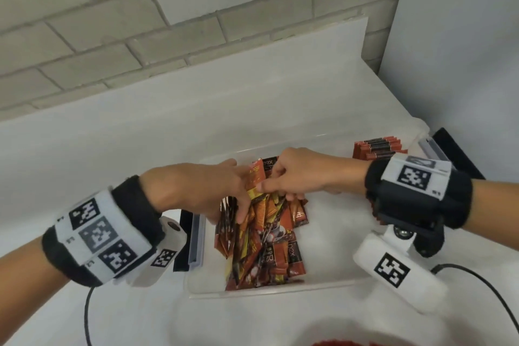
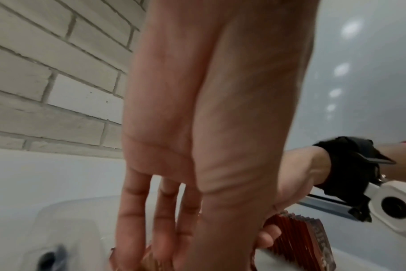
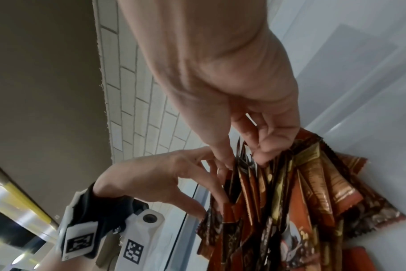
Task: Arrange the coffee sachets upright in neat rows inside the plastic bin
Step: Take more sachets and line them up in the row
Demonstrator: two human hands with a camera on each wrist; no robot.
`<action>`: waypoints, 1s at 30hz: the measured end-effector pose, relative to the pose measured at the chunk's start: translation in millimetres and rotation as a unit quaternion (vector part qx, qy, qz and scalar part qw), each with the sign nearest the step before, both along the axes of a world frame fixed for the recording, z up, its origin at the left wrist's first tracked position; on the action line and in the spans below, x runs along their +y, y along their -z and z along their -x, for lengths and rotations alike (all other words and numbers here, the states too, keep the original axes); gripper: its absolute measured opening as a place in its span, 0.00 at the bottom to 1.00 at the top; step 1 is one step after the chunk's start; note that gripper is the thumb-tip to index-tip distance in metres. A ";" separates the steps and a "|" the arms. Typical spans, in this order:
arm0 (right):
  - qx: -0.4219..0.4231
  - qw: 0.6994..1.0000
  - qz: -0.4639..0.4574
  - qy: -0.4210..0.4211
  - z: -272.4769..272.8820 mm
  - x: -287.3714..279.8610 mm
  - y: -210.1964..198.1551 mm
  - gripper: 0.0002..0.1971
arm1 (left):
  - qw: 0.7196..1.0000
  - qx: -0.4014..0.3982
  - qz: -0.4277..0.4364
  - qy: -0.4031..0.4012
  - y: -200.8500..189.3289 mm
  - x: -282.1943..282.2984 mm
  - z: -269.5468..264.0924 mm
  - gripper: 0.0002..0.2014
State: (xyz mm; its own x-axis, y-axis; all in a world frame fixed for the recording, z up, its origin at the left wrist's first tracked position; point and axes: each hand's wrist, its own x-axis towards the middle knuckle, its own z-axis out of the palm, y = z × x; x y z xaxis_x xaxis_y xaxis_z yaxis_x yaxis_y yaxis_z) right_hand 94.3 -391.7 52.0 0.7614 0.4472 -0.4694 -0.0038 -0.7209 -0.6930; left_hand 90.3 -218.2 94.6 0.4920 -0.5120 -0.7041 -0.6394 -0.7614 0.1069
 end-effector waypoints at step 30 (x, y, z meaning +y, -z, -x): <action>0.092 0.858 -0.450 0.230 36.2 -76.6 -27.3 0.14 | 0.940 -0.073 0.332 -0.032 -41.3 -67.6 -38.2 0.07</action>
State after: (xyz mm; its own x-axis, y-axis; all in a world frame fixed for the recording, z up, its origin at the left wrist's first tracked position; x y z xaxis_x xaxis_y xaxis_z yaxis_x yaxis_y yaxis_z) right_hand 58.1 -468.3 79.3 0.9043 0.3637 -0.2234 -0.3142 0.2130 -0.9252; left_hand 128.5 -285.7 135.9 0.6036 -0.7806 -0.1625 -0.6386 -0.5953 0.4877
